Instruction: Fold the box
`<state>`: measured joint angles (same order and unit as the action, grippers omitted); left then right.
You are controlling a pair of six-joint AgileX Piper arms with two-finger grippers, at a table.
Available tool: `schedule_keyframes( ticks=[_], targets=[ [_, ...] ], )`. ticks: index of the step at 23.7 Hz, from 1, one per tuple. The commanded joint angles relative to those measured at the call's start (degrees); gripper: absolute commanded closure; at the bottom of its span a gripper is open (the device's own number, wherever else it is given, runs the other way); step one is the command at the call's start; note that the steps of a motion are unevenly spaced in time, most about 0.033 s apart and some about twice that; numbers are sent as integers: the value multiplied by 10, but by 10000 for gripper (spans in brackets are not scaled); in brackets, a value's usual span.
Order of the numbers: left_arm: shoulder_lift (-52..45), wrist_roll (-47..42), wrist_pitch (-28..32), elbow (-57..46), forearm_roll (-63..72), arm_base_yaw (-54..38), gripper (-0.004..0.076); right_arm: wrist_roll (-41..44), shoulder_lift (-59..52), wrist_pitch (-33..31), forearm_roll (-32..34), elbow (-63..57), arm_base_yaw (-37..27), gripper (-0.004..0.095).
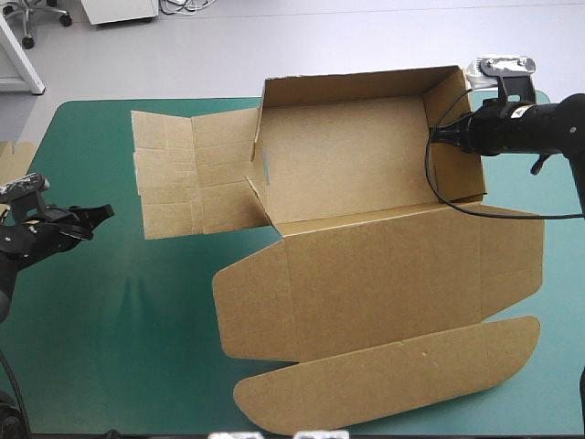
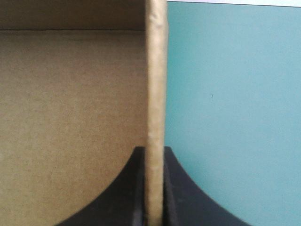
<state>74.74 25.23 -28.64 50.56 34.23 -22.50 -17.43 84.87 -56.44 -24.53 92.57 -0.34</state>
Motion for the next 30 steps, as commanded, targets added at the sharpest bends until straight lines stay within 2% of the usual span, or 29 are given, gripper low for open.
schedule_keyframes(
  ticks=[1,2,3,5,8,13,19,27,30],
  targets=[
    [10,251,-56,14,279,4,593,1,-26,23,-47,19,-7,925],
    [15,289,-78,14,321,4,593,1,-26,26,-50,19,-7,925],
    [25,354,-130,14,414,4,594,1,-26,30,-57,19,-7,925],
    [41,415,-202,14,513,4,594,1,-26,34,-59,19,-7,925],
    [63,428,-256,14,556,15,593,1,-26,35,-76,19,-7,925],
    [73,428,-270,14,605,98,594,1,-26,34,-74,18,-7,925],
    [73,443,-292,21,682,158,661,1,-15,35,-62,17,-7,925],
    [73,409,-403,91,686,164,683,9,7,44,-31,17,-7,925],
    [73,380,-416,128,679,164,681,9,8,50,-31,17,-7,925]
  ],
)
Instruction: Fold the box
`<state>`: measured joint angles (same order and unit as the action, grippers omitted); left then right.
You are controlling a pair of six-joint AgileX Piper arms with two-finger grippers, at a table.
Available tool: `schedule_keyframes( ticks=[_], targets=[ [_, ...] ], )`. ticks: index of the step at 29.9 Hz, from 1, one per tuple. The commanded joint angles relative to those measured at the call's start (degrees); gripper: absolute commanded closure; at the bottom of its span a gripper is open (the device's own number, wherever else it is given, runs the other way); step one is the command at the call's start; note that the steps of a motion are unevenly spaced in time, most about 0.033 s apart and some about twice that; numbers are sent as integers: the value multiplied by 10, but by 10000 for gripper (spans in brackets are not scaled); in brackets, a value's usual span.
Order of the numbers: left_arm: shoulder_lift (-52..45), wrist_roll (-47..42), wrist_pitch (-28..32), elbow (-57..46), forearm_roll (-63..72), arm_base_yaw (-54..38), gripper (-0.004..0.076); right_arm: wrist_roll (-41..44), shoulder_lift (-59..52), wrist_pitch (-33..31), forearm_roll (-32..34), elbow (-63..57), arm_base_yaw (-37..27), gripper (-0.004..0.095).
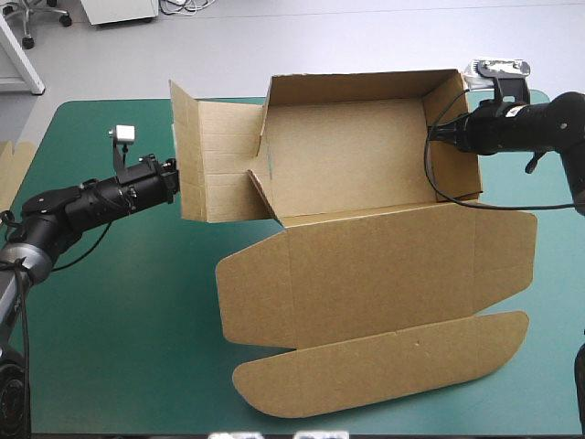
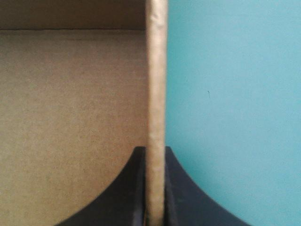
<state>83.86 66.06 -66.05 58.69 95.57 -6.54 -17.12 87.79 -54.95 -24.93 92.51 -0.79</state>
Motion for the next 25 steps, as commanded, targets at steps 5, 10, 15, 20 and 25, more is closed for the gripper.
schedule_keyframes(
  ticks=[5,10,15,20,25],
  targets=[
    [-17,-55,-41,88,62,14,652,6,-21,44,-27,18,-3,925],
    [-17,-63,3,104,21,54,600,6,-21,48,-28,18,-3,925],
    [-12,-63,38,106,21,83,474,6,-21,49,-29,18,-3,925],
    [-11,-79,31,116,26,88,410,7,-21,52,-29,18,-3,925],
    [-11,-93,30,139,15,96,410,22,-21,57,-35,18,-3,925]
  ],
)
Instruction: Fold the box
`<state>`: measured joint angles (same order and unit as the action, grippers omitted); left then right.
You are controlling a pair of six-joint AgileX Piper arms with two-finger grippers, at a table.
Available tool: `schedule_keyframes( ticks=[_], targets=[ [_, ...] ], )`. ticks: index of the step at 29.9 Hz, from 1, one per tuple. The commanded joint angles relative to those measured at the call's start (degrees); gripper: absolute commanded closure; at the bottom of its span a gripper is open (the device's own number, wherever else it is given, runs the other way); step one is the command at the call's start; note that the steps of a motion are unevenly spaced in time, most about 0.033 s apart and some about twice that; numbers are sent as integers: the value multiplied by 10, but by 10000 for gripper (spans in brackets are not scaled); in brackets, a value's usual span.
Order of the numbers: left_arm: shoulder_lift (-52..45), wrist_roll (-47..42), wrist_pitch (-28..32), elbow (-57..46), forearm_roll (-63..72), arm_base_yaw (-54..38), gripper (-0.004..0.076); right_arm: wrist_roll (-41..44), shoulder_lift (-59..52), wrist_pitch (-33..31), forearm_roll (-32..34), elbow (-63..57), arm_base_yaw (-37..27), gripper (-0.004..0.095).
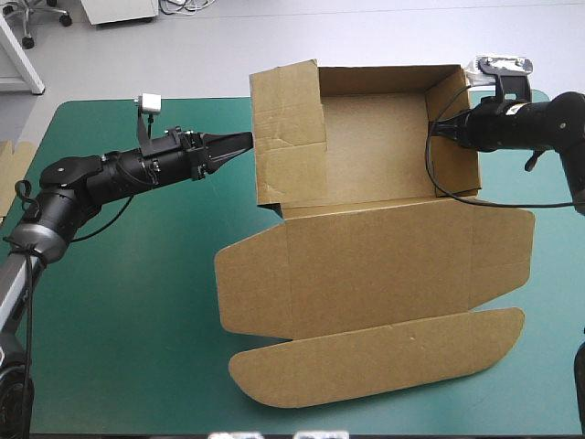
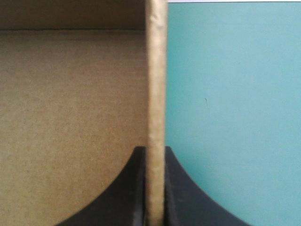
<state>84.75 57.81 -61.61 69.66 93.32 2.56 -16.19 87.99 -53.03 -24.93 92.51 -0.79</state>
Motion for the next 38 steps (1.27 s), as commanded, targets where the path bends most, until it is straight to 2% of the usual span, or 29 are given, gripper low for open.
schedule_keyframes(
  ticks=[1,15,30,38],
  targets=[
    [-20,-13,-15,31,35,5,410,17,-23,40,-39,18,-3,925],
    [-20,-30,5,44,20,49,409,23,-23,56,-46,18,-3,925],
    [-20,-67,-27,94,13,58,409,22,-23,57,-47,18,-3,925],
    [-20,-73,-30,153,8,94,410,22,-23,57,-44,18,-3,925]
  ],
)
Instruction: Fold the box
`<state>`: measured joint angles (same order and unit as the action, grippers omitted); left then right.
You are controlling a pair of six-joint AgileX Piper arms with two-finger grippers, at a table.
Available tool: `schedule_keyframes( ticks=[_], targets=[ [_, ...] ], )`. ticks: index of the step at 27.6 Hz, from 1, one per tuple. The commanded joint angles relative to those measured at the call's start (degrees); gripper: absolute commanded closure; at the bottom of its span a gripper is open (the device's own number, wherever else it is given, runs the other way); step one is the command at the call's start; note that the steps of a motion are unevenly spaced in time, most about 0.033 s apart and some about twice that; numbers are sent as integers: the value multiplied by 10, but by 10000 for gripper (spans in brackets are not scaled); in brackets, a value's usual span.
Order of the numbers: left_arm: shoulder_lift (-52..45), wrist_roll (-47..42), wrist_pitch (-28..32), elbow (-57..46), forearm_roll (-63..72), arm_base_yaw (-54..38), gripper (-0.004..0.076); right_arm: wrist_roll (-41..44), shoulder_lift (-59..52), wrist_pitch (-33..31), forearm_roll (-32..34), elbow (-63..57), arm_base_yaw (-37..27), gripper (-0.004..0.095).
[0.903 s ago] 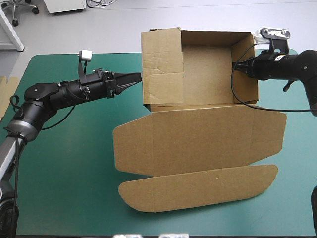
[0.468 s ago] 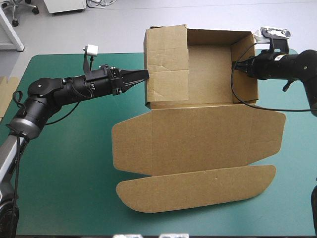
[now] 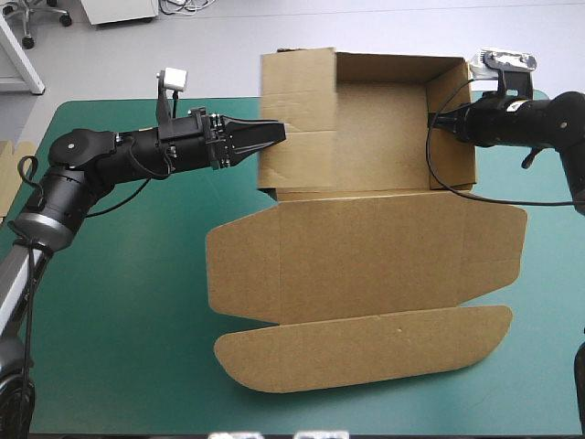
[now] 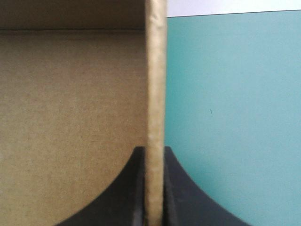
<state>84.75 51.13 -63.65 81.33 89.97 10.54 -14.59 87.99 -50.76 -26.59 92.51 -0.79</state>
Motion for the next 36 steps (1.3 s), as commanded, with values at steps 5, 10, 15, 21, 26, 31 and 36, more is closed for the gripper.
schedule_keyframes(
  ticks=[5,10,15,21,26,31,36],
  targets=[
    [-23,-34,-14,84,-15,16,410,3,-23,35,-27,18,-3,925],
    [-38,-61,15,138,-116,15,410,3,-23,36,-19,18,-3,925],
    [-76,-103,102,176,-278,15,412,3,-23,36,-13,18,-3,925],
    [-126,-174,195,176,-475,2,412,3,-23,37,-13,18,-3,925],
    [-136,-222,167,175,-556,-83,412,3,-23,37,-13,18,-3,925],
    [-134,-245,155,135,-624,-205,412,3,-23,35,-13,18,-3,925],
    [-100,-254,205,7,-621,-266,413,-2,-23,29,-15,18,-3,925]
  ],
)
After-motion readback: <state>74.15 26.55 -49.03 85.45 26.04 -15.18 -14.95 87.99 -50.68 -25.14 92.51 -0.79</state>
